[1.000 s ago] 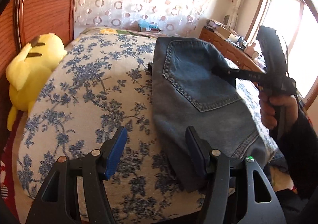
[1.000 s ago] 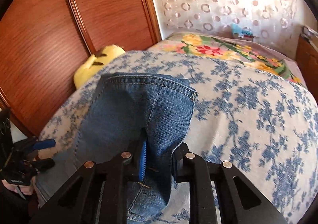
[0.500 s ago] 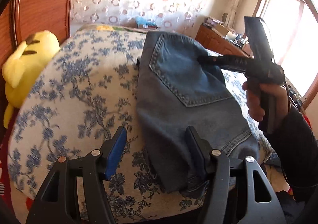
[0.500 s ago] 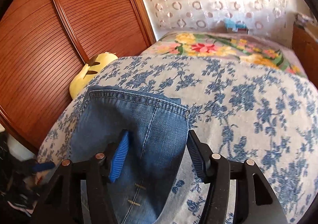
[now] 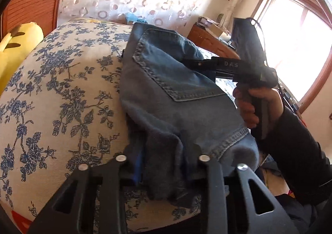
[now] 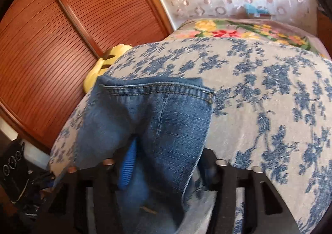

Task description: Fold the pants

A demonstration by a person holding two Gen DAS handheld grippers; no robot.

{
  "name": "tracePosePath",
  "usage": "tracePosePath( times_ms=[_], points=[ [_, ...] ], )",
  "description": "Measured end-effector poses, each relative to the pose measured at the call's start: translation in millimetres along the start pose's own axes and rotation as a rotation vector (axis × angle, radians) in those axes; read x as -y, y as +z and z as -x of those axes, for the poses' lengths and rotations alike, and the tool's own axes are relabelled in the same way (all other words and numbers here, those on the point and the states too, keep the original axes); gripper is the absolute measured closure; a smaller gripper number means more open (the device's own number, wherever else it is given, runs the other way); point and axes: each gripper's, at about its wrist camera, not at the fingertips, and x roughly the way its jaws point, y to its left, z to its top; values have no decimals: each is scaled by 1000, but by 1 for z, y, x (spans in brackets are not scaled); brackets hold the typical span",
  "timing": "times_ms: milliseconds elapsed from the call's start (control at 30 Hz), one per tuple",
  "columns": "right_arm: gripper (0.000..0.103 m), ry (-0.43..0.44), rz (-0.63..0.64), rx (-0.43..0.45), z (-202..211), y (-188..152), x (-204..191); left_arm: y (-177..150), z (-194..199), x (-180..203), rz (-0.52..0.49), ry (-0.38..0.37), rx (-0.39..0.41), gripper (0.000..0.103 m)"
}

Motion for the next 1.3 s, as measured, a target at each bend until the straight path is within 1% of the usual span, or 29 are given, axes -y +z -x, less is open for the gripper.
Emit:
tracePosePath(
  times_ms=[33, 100, 133, 333, 467, 633, 800, 967, 1100, 1300],
  points=[
    [68, 6, 7, 0, 1, 1, -2, 1, 1, 3, -15, 1, 2, 83],
    [75, 13, 20, 8, 4, 3, -5, 3, 3, 6, -18, -1, 5, 86],
    [77, 11, 25, 16, 8, 5, -7, 4, 4, 8, -24, 0, 11, 88],
    [78, 16, 74, 105, 31, 22, -35, 12, 23, 5, -17, -15, 65, 91],
    [78, 30, 116, 149, 45, 37, -55, 19, 38, 2, -25, 3, 113, 91],
    [78, 37, 173, 171, 47, 59, -81, 38, 53, -13, -26, 31, 169, 92],
    [78, 53, 227, 179, 31, 90, -103, 61, 67, -35, -18, 68, 217, 92],
    [79, 87, 268, 173, 1, 125, -129, 83, 81, -66, 11, 101, 258, 92],
    [79, 118, 276, 163, -33, 153, -133, 102, 89, -96, 38, 137, 272, 92],
    [79, 169, 289, 148, -71, 188, -141, 126, 97, -128, 61, 179, 290, 92]
  ],
)
